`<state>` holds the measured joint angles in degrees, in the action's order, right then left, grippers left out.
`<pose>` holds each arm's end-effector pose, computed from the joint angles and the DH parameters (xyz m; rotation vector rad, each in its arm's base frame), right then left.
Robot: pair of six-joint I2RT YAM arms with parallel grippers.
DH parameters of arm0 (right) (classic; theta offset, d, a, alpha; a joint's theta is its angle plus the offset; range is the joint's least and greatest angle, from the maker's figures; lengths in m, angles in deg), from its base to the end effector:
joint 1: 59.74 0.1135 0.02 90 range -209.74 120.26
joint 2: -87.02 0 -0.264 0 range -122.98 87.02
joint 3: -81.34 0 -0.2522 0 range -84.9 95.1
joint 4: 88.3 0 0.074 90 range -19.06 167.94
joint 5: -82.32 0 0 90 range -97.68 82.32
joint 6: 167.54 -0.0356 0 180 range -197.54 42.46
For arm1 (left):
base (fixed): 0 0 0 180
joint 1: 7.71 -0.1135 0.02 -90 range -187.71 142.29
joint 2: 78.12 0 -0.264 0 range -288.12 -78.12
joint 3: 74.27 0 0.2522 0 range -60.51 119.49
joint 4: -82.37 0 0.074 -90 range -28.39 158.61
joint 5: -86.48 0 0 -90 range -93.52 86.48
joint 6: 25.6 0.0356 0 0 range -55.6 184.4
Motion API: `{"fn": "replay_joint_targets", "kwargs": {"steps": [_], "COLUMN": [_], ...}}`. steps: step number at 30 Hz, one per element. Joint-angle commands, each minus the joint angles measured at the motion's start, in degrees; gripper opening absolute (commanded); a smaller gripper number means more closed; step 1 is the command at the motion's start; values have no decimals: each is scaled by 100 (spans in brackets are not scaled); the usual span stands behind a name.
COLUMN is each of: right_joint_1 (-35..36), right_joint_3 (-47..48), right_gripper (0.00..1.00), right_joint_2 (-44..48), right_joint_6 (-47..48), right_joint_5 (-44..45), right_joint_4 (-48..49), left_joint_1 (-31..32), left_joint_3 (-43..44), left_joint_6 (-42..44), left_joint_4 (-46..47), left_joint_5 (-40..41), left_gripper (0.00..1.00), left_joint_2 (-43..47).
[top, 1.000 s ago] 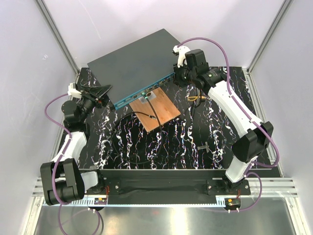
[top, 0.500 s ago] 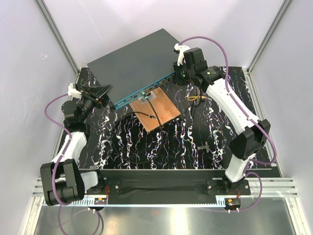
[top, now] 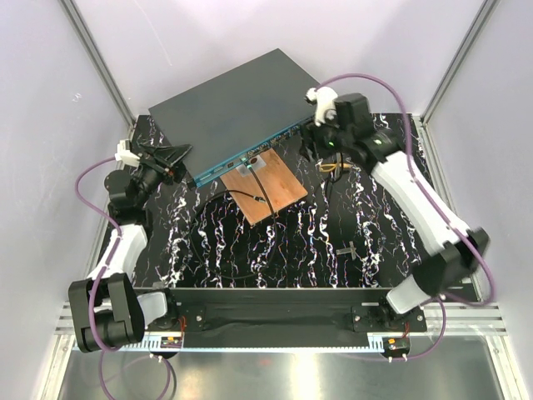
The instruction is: Insert the plug into the switch port
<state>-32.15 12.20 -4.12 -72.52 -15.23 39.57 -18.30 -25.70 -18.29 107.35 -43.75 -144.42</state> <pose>0.3124 0.1685 0.4040 -0.6792 2.0439 0.3708 0.2544 0.0242 0.2912 -0.6820 1.5273 -1.4892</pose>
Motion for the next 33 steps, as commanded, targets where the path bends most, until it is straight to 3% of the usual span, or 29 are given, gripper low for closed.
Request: {"fn": "replay_joint_targets", "kwargs": {"steps": [1,2,5,11,15,17,21,24,28,33], "right_joint_1": [-263,-342,-526,-1097,-1414,-1424,-1423,-1292,-617,376], "right_joint_3": [-392,-498,-928,-1640,-2220,-2667,-3205,-3329,-3679,-3979], "right_gripper": [68,70,77,79,78,77,74,70,68,68], "right_joint_2": [973,1236,1597,1958,2003,2134,2012,1635,1432,1169], "right_joint_6": [596,667,1027,1853,2624,2951,3813,4130,4262,4148], "right_joint_5": [-519,-545,-564,-362,-439,-563,-765,-748,-327,52], "right_joint_4": [-143,-231,-837,-2059,-2770,-2816,-2807,-2860,-2632,-2184], "left_joint_1": [-144,-223,-636,-1892,-2578,-2580,-2580,-2519,-2509,-2483], "left_joint_3": [228,211,141,280,763,1053,1668,2098,2285,2320], "left_joint_6": [535,553,728,1272,2378,3326,4697,5846,6739,7074], "left_joint_4": [274,231,-321,-1402,-2607,-3481,-4285,-5251,-6157,-6344], "left_joint_5": [-160,-187,-275,-793,-1118,-1426,-2137,-2191,-2261,-2577], "left_gripper": [75,85,99,99,99,99,99,99,99,98], "left_joint_2": [267,311,574,1233,1603,1638,1664,1857,2147,2394]}}
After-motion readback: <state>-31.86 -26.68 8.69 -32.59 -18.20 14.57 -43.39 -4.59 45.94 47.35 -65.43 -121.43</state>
